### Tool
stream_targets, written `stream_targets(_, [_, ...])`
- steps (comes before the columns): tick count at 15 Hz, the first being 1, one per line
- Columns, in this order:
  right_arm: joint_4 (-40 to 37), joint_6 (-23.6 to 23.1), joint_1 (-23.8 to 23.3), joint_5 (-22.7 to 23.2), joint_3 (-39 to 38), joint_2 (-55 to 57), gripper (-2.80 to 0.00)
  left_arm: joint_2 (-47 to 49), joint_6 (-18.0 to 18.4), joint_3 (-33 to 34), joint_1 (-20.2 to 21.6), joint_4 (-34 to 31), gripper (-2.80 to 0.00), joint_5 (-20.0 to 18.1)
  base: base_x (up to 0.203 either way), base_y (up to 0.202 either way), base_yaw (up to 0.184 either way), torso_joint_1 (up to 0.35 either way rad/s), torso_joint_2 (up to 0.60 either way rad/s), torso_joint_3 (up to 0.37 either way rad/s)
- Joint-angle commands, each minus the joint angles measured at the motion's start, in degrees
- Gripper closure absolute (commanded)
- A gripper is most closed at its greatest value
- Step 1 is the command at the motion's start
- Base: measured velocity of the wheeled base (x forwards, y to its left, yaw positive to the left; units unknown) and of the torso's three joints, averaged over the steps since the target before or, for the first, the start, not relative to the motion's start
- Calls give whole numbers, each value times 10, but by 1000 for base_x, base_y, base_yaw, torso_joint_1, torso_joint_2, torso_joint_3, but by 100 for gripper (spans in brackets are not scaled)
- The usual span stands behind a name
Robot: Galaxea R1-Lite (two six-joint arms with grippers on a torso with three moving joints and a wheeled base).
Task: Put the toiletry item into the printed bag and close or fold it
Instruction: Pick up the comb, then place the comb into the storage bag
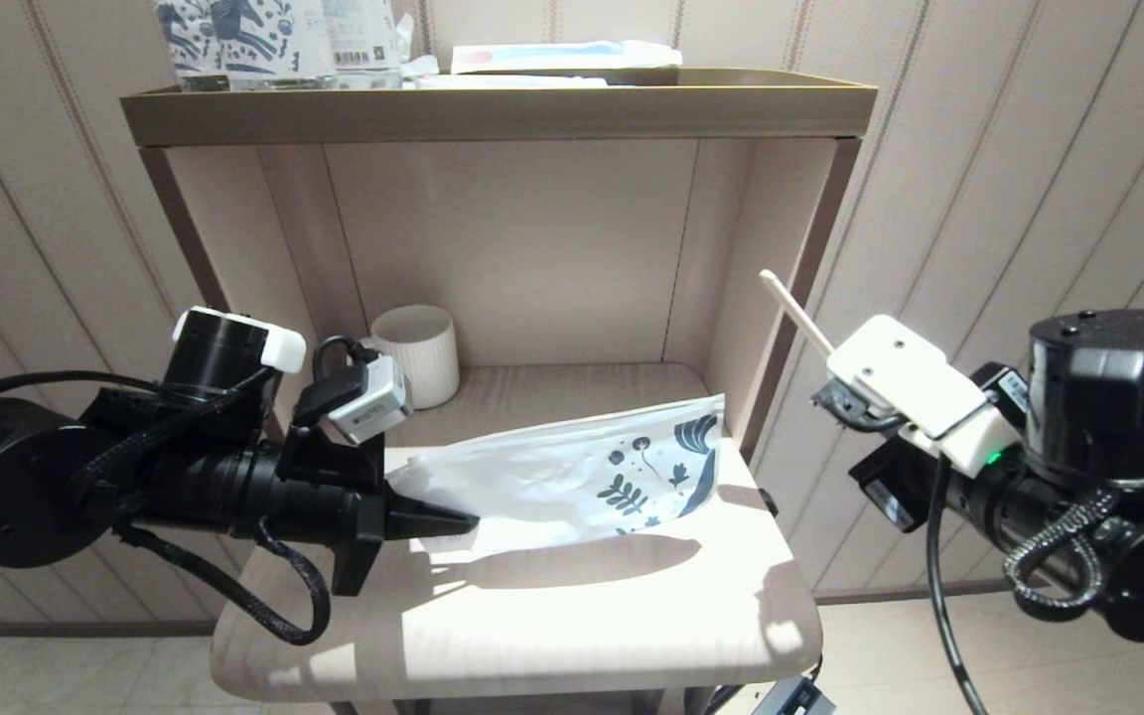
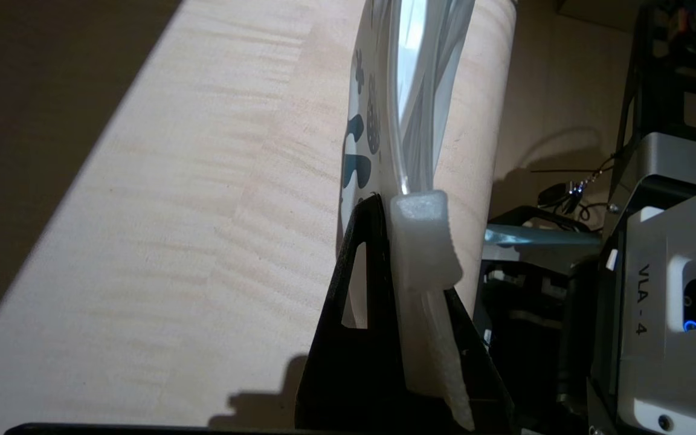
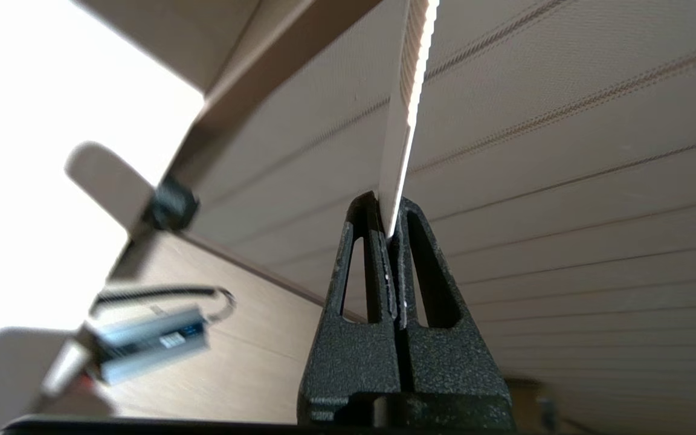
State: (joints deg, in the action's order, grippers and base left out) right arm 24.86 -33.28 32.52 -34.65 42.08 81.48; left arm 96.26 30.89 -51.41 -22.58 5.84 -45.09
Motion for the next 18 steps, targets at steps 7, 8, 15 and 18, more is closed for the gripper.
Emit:
stream_targets(7, [-12, 160, 57, -1, 52, -27, 0, -20, 1, 2, 0, -4, 0, -1, 0, 0, 0, 0, 0, 0])
stream_targets(8, [-31, 165, 69, 0, 60, -39, 0, -20, 1, 2, -1, -4, 0, 0, 0, 0, 0, 0, 0, 0])
stream_targets(15, [-254, 355, 103, -1, 230, -74, 0, -34, 0, 2, -1, -6, 0, -1, 0, 0, 0, 0, 0, 0])
stream_targets(18, [-353, 392, 105, -1, 276, -93, 0, -37, 0, 3, -1, -6, 0, -1, 0, 0, 0, 0, 0, 0])
